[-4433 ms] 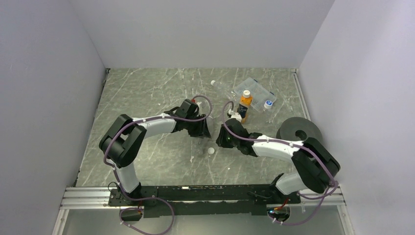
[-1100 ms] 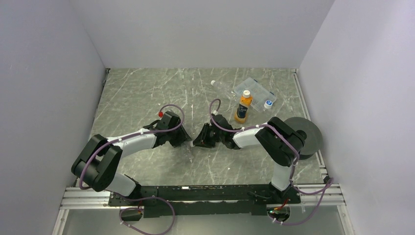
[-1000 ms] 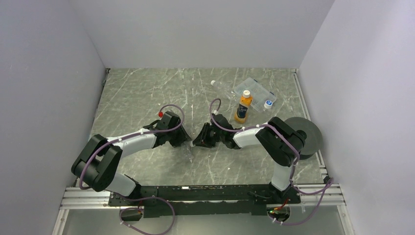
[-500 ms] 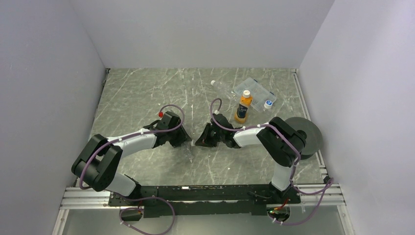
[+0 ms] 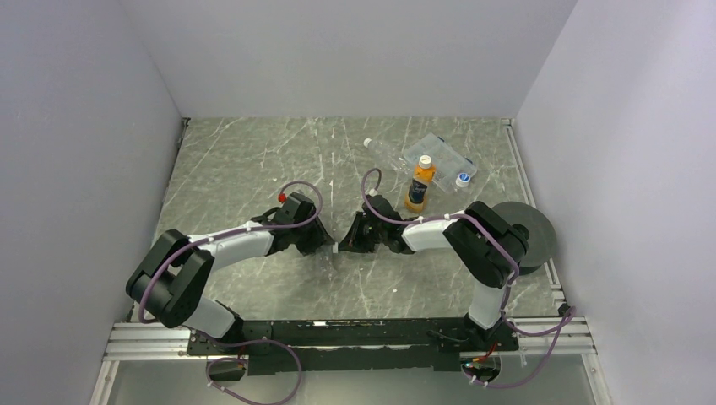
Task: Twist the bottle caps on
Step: Adjust the bottle cap at the center of the board.
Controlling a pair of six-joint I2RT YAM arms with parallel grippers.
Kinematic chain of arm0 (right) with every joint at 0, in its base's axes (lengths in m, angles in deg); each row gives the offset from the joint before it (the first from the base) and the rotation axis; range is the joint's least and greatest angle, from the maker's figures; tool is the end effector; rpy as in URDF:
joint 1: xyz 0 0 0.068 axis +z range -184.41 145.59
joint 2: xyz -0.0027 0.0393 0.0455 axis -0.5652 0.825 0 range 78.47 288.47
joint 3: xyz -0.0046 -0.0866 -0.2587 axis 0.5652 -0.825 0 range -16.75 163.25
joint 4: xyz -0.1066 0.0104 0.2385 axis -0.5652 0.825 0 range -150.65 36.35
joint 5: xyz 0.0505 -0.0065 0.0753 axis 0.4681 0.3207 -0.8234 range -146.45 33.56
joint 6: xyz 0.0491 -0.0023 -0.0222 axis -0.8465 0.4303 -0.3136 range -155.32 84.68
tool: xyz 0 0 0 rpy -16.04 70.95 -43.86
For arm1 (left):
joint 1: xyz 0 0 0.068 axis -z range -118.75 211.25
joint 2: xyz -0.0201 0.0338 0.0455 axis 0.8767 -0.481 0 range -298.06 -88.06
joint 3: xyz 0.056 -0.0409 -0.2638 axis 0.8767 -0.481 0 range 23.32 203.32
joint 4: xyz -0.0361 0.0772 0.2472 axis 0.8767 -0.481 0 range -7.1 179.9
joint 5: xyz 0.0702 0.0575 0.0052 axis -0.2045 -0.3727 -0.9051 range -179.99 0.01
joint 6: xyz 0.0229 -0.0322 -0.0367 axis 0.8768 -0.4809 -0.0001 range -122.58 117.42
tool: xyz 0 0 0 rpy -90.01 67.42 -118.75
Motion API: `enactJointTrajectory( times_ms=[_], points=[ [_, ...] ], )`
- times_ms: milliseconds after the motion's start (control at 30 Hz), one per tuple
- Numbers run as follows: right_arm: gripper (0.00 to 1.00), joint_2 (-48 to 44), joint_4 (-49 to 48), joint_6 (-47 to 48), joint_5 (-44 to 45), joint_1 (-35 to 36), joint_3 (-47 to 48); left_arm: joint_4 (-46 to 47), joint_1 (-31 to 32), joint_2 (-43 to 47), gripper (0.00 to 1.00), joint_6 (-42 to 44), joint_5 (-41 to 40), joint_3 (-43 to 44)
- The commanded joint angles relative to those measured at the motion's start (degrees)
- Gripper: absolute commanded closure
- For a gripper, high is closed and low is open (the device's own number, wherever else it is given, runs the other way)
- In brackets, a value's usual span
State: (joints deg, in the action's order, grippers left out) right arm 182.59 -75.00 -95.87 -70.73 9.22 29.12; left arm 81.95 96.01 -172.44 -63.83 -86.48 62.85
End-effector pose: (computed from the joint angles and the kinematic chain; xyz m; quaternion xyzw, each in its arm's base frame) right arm 0.2417 0.2427 0.1175 0.0862 0.9102 0.3768 0.1485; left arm 0.2257 -0.1593 0.1587 -0.2075 0.9244 -0.2563 0.1917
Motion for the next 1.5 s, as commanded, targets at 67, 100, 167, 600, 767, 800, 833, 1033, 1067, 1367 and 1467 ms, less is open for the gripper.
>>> enactJointTrajectory(
  times_ms=[67,100,167,600,767,800,833,1033,1067,1367,1467],
  points=[
    [0.98,1.27,7.92,2.92,5.40,-0.31,-0.98,0.99,0.82,-0.35,1.00,-0.98,0.47,2.20],
    [0.98,1.19,7.98,2.86,5.41,-0.35,-1.18,0.85,0.97,-0.35,1.00,-0.93,0.31,2.36],
    [0.98,1.01,7.88,2.81,5.49,-0.39,-1.59,0.83,1.08,-0.50,1.00,-0.89,0.32,2.60],
    [1.00,-1.14,7.61,3.24,5.75,-3.28,-5.92,0.25,2.47,-1.81,1.00,-0.97,-0.07,4.18],
    [1.00,-1.67,7.24,3.50,5.58,-4.32,-7.63,0.04,2.84,-2.49,1.00,-0.88,-0.23,4.97],
    [1.00,-1.72,7.23,3.58,5.69,-4.49,-7.92,0.04,2.93,-2.58,1.00,-0.88,-0.25,5.15],
    [1.00,-1.80,7.31,3.64,5.82,-4.59,-8.11,0.10,3.02,-2.75,1.00,-0.88,-0.21,5.27],
    [1.00,-3.36,8.21,4.34,7.08,-4.88,-8.79,-0.23,3.51,-3.75,1.00,-0.69,-0.12,6.38],
    [1.00,-3.71,8.41,4.39,7.23,-4.88,-8.83,-0.23,3.59,-3.89,1.00,-0.63,-0.16,6.48],
    [1.00,-2.69,7.31,4.41,6.35,-4.88,-8.50,-0.67,4.52,-5.02,1.00,-0.09,-0.51,8.41],
    [1.00,-1.07,6.68,4.15,5.58,-4.39,-7.36,-0.52,4.69,-5.50,1.00,-0.22,-0.37,8.80]
  ],
)
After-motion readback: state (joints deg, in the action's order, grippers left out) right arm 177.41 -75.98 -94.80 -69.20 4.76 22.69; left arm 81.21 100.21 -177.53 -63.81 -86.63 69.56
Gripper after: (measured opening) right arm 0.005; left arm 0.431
